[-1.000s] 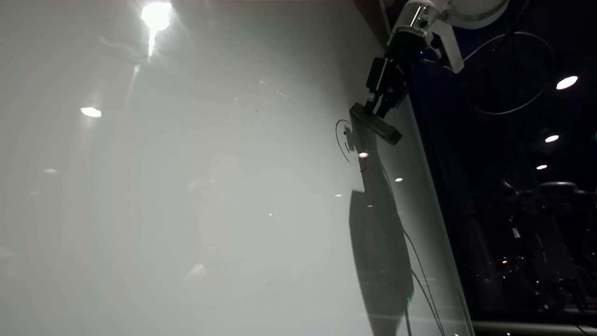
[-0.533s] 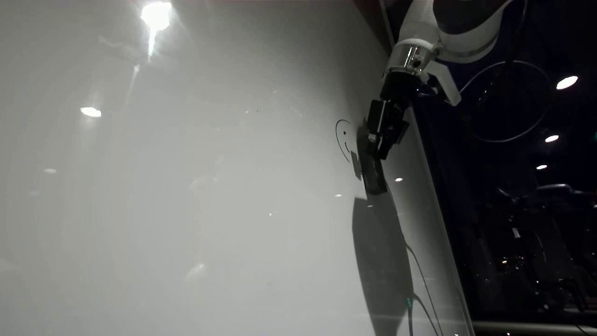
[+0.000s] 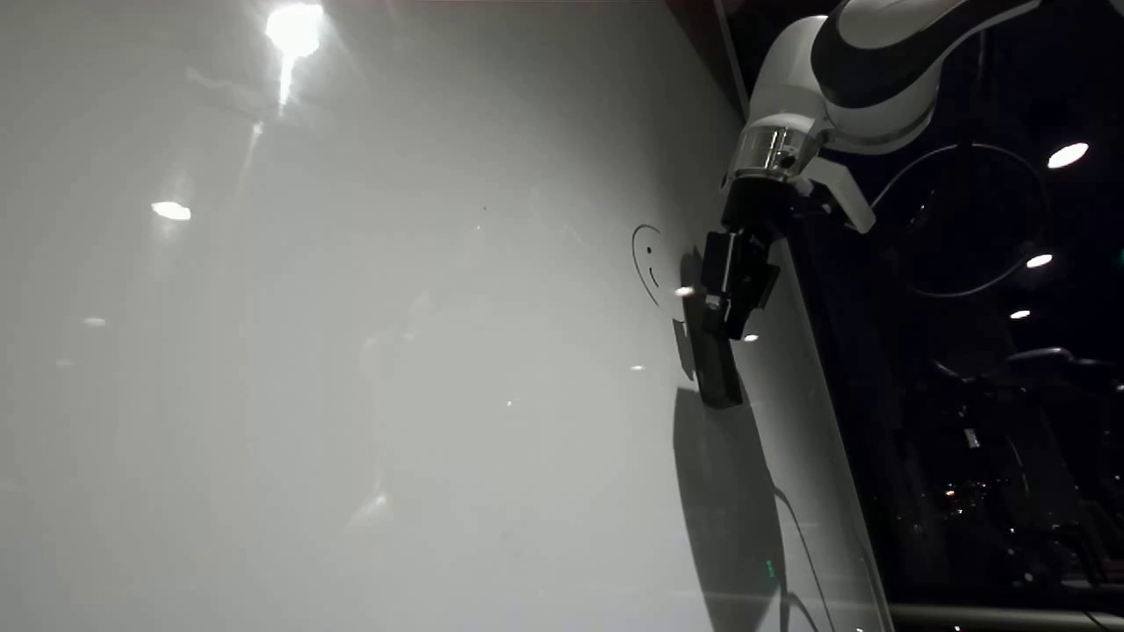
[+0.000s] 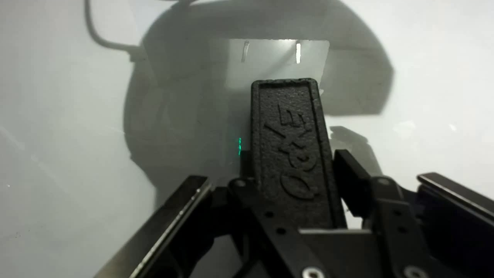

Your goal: Rub the white board

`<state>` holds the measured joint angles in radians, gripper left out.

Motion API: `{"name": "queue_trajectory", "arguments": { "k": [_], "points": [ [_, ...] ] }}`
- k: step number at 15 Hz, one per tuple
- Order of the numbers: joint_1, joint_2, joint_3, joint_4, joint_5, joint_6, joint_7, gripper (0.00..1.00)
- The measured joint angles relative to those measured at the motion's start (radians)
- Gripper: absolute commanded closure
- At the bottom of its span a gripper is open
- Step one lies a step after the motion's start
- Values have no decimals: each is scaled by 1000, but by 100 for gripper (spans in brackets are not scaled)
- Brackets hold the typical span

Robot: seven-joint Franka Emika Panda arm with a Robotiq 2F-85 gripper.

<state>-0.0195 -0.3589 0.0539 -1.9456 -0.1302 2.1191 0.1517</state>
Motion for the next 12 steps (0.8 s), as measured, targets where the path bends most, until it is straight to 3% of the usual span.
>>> {"name": "queue_trajectory", "arguments": {
  "k": [12],
  "points": [
    [79, 3, 105, 119, 49, 0, 74, 71]
  ]
}}
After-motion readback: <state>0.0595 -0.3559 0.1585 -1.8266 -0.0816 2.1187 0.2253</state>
